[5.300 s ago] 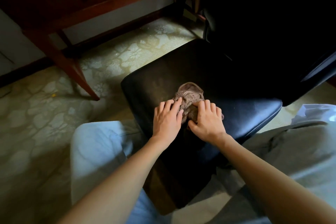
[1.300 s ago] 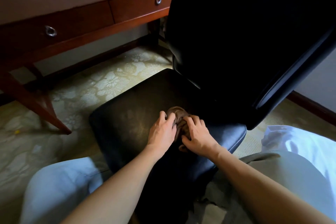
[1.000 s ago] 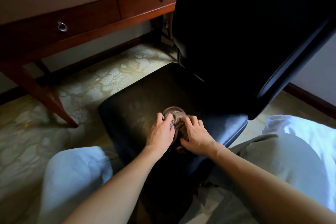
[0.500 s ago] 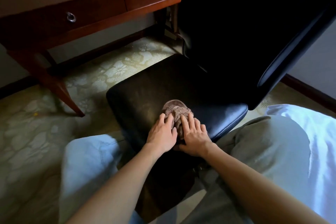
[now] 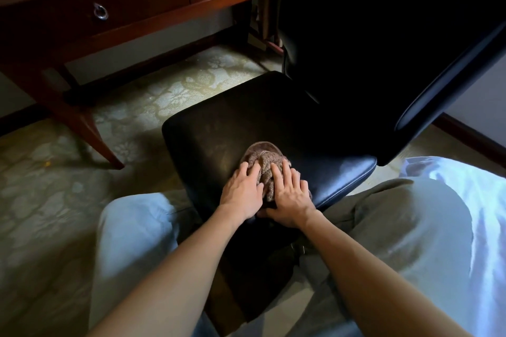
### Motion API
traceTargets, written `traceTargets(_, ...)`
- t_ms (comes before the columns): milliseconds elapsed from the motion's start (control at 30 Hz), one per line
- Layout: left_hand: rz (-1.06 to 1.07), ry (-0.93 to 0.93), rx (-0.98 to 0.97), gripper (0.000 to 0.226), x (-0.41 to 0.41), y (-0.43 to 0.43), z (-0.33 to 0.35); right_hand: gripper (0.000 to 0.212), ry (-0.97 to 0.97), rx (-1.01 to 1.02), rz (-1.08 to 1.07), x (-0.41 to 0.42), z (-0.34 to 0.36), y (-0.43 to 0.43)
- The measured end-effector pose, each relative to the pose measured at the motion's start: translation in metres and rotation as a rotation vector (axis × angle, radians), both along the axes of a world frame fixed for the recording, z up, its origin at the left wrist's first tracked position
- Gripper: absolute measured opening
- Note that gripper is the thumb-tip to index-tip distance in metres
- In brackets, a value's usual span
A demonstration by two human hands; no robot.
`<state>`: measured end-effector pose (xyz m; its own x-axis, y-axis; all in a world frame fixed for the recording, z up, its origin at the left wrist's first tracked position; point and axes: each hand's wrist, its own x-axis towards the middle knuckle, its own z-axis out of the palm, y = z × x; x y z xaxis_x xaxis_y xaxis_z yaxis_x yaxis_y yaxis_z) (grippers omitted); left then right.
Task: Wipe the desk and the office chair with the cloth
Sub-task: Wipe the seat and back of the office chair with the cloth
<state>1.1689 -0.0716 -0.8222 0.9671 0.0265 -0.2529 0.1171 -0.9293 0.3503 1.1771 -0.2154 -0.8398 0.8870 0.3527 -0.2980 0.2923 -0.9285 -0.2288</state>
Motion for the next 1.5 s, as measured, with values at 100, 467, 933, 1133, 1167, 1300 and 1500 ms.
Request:
traceTargets(100,0.010,-0.010,0.009,0.058,0.006,-0.001,-0.003,0.119,-0.014,-0.003,-0.013,0.007,-0.002,0.004)
traceTargets(467,-0.012,-0.080,0.071,0.056,0.042,0.008,-0.013,0.114,-0.022,0.043,-0.053,0.041,-0.006,0.016)
traceTargets(933,-0.024,-0.144,0.132,0.057,0.085,0.009,-0.019,0.113,-0.021,0.064,-0.135,0.078,-0.010,0.027)
traceTargets(1133,-0.043,-0.150,0.091,0.057,0.136,0.009,-0.017,0.110,-0.017,0.074,-0.215,0.122,-0.007,0.031)
traceTargets(1167,-0.052,-0.151,0.080,0.057,0.148,0.008,-0.017,0.110,-0.018,0.080,-0.225,0.133,-0.008,0.030)
traceTargets(1300,-0.065,-0.159,0.052,0.055,0.182,0.004,-0.018,0.107,-0.019,0.096,-0.242,0.164,-0.010,0.023)
traceTargets(1500,-0.068,-0.160,0.051,0.056,0.216,-0.006,-0.020,0.104,-0.047,0.171,-0.263,0.194,-0.018,0.012)
